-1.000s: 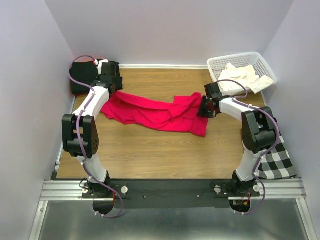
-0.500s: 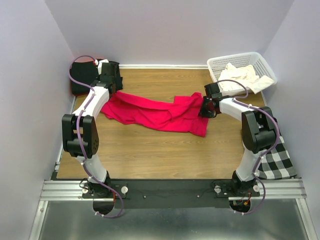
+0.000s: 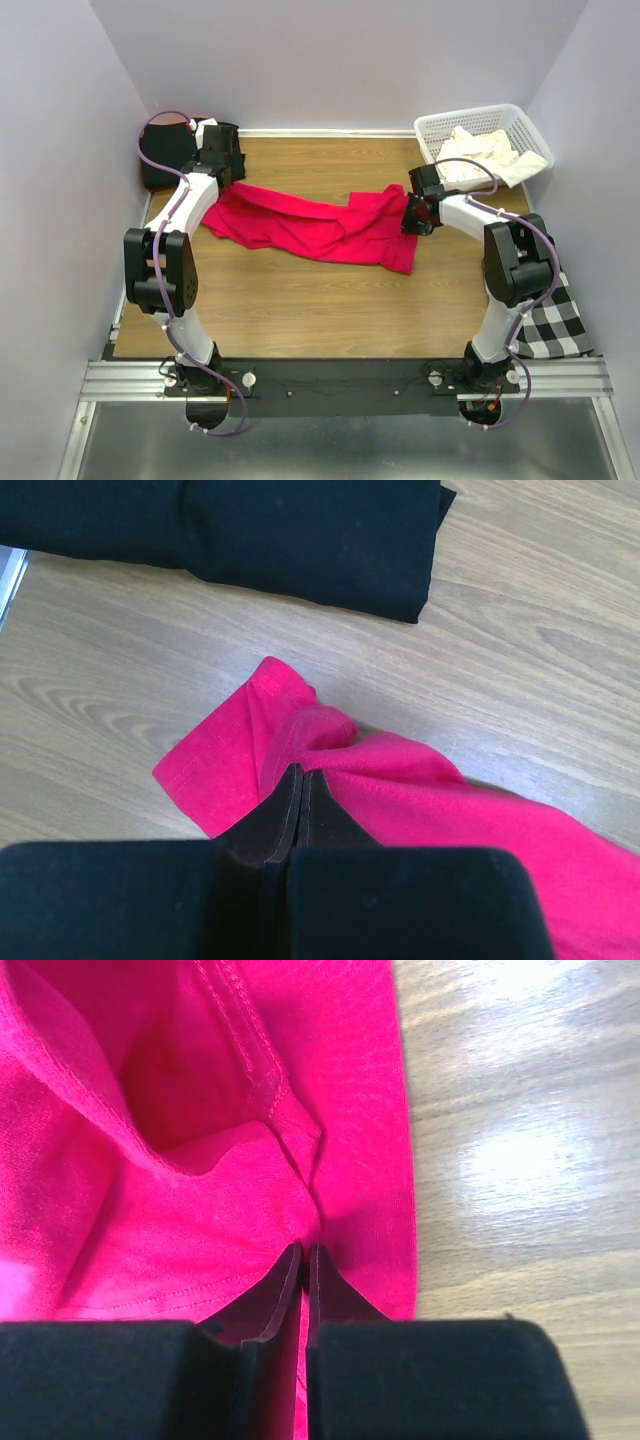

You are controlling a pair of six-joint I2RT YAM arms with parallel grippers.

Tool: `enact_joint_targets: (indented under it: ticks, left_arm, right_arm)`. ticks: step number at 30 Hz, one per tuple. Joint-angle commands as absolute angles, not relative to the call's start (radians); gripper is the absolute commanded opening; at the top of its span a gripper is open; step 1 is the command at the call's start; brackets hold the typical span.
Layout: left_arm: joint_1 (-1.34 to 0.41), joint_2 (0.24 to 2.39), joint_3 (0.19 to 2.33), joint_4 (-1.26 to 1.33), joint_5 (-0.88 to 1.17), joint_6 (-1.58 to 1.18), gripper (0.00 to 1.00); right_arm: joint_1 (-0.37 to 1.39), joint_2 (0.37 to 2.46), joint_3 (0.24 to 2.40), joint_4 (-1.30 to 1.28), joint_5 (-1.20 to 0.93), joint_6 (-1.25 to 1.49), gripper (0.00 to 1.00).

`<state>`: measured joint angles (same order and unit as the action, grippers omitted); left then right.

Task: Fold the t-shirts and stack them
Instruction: Flatten out the tshirt

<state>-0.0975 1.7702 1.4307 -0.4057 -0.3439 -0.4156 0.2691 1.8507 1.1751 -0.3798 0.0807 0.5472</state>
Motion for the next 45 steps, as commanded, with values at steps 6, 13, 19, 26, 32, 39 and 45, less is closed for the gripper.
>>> enact_joint_targets:
  ticks: [6,13,19,26,32,39,45]
  left_arm:
    - [-0.094,1.764,1.425,-0.394,-0.336,-0.413,0.0]
    - [-0.094,1.764,1.424,-0.394,-0.336,-0.416,0.0]
    - [-0.094,1.758,1.424,-0.394,-0.327,-0.414,0.0]
    - [-0.098,1.727,1.364,-0.407,-0.243,-0.382,0.0]
    - [-0.141,1.703,1.223,-0.408,-0.161,-0.354,0.0]
    - [-0.227,1.72,1.186,-0.394,-0.1,-0.279,0.0]
    - [-0.261,1.666,1.152,-0.361,-0.091,-0.281,0.24]
  right_arm:
    - [0.265,1.804,1.235,-0.456,0.166,0.525,0.12]
    - [0.264,1.775,1.276,-0.495,0.189,0.511,0.01]
    - [0.265,1.715,1.31,-0.56,0.302,0.518,0.01]
    - [0.209,1.64,1.342,-0.684,0.429,0.56,0.01]
    - [0.106,1.611,1.345,-0.745,0.465,0.572,0.01]
    - [0.008,1.624,1.377,-0.747,0.476,0.535,0.01]
    - [0.003,1.646,1.37,-0.746,0.491,0.538,0.01]
